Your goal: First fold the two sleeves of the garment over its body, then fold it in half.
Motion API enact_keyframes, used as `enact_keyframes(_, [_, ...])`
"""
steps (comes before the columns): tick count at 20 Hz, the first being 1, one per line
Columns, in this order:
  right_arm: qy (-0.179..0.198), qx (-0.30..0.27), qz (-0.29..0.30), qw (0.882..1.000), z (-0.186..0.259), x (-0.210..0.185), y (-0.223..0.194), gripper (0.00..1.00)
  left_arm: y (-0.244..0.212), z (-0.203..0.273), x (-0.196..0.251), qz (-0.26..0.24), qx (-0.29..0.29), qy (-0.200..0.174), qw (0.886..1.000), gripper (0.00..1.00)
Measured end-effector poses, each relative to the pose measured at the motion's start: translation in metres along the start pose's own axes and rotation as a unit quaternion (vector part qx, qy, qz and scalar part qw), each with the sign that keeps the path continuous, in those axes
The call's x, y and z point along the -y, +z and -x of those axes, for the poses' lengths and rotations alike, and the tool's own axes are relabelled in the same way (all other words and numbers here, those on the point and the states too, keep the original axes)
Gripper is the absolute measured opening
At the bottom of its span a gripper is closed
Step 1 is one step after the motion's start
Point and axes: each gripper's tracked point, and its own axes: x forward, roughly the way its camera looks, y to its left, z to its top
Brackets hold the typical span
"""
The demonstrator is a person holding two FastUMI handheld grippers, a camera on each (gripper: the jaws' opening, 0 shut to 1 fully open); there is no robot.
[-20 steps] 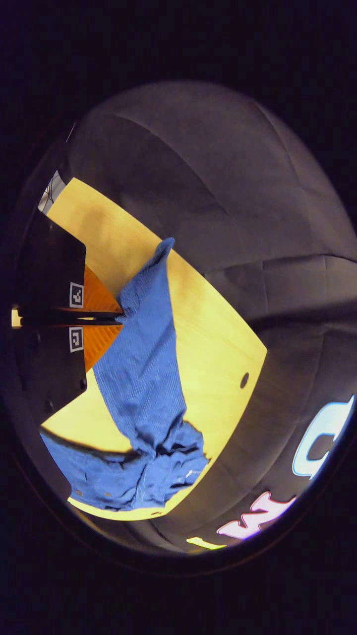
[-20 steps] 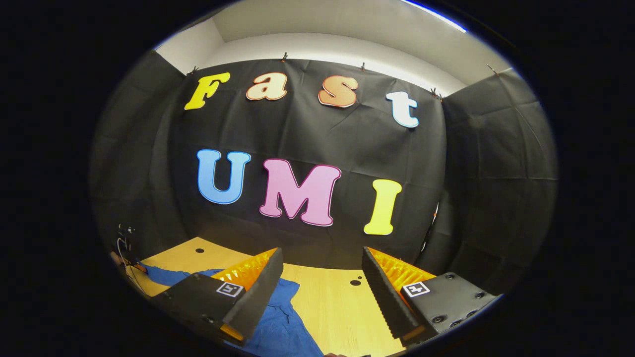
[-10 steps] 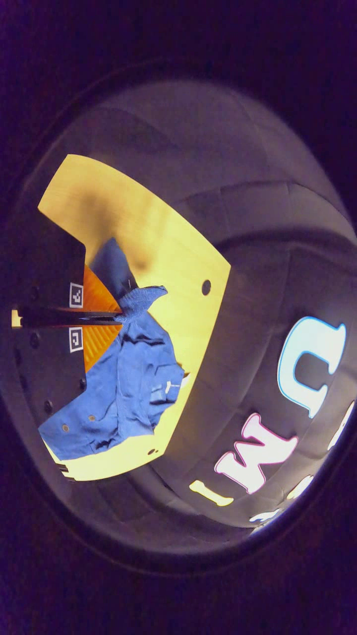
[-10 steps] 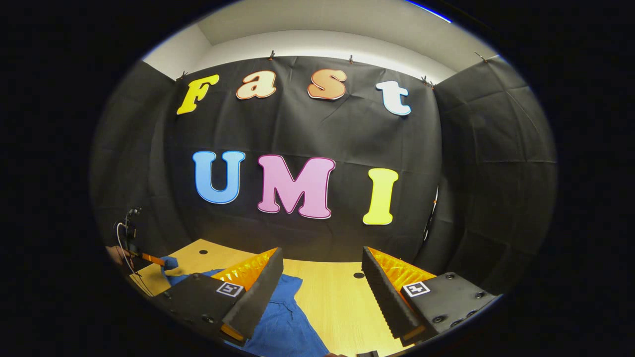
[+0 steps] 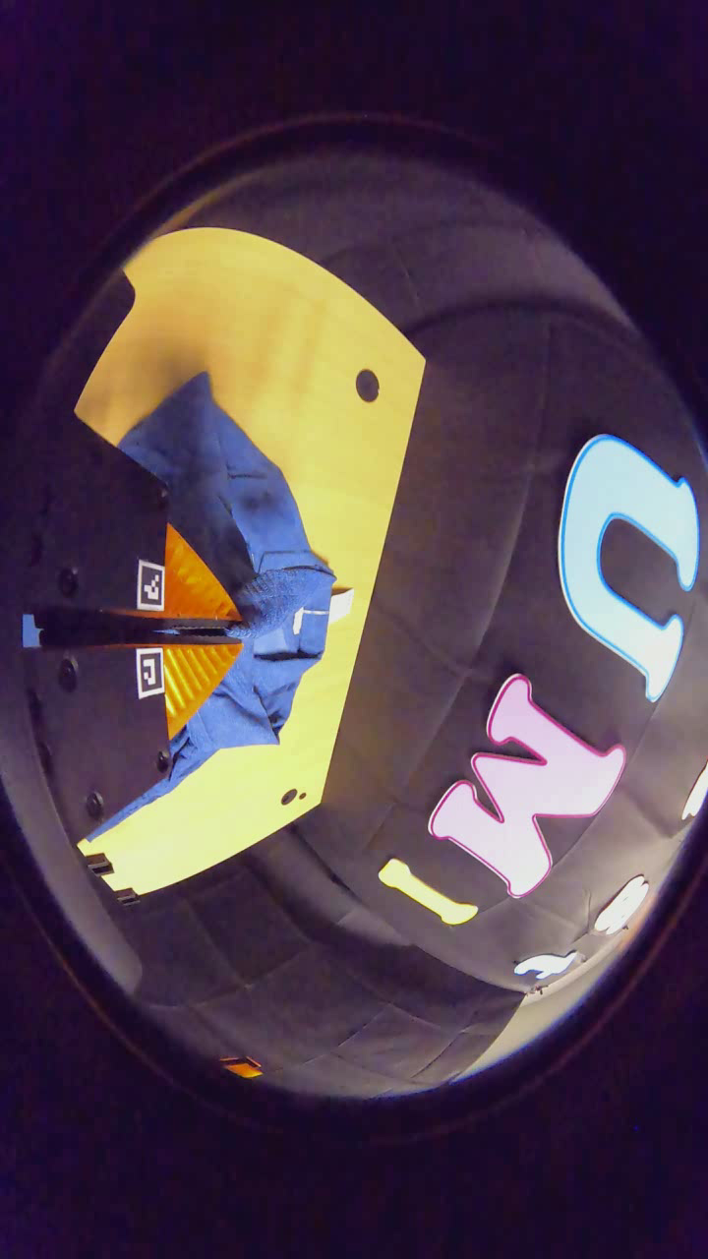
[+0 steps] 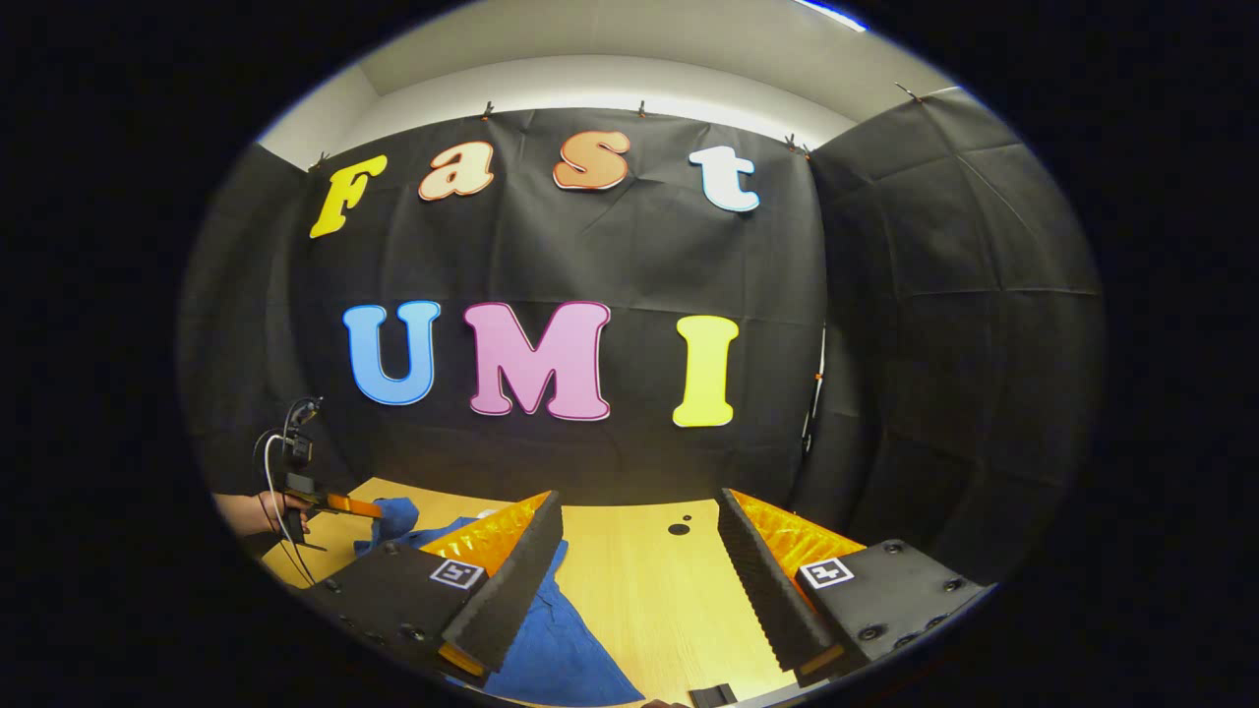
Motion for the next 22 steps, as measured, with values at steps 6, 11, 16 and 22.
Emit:
enact_keyframes(6, [-0.045,-0.020,-0.004,0.999,0.010,0.042,-0.014,0.92,-0.004,-0.096,0.088,-0.048,-0.058,-0.056,0.996,0.00])
enact_keyframes(11, [-0.080,-0.044,-0.011,0.996,0.019,0.068,-0.033,0.91,-0.039,-0.165,0.134,-0.080,-0.113,-0.071,0.988,0.00])
enact_keyframes(16, [-0.108,-0.058,-0.015,0.992,0.030,0.091,-0.043,1.00,-0.066,-0.205,0.132,-0.088,-0.148,-0.031,0.985,0.00])
enact_keyframes(22, [-0.108,-0.084,-0.028,0.990,0.032,0.092,-0.061,1.00,-0.088,-0.218,0.145,-0.094,-0.183,-0.024,0.978,0.06])
